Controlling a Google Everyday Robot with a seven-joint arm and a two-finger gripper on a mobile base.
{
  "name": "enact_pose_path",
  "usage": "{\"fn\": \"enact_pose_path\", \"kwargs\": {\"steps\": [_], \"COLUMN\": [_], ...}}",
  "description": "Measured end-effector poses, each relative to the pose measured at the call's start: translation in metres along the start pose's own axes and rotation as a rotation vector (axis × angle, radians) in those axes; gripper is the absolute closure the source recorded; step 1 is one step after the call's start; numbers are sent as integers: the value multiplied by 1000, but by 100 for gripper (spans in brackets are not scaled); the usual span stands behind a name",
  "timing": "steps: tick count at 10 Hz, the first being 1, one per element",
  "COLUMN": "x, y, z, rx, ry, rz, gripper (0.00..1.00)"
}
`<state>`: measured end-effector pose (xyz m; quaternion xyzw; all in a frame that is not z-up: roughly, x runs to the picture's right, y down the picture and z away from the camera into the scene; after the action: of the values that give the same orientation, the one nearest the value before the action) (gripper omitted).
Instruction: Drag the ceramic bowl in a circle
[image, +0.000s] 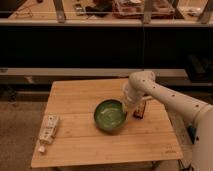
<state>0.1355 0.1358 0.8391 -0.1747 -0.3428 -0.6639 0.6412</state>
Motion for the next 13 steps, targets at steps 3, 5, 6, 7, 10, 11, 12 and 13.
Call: {"fn": "enact_pose_path", "kwargs": {"steps": [3, 5, 6, 7, 10, 11, 12, 13], "x": [-36, -58, -64, -73, -91, -91, -89, -85], "y": [1, -20, -30, -45, -84, -99, -111, -128], "z": [-1, -1, -1, 0, 16, 23, 26, 29], "rx": [1, 29, 42, 59, 78, 83, 90, 101], "ry": [-25, -36, -37, -42, -69, -78, -81, -83], "rz": [-93, -190, -223, -274, -379, -394, -397, -399], "gripper": [100, 100, 100, 100, 100, 100, 100, 100]}}
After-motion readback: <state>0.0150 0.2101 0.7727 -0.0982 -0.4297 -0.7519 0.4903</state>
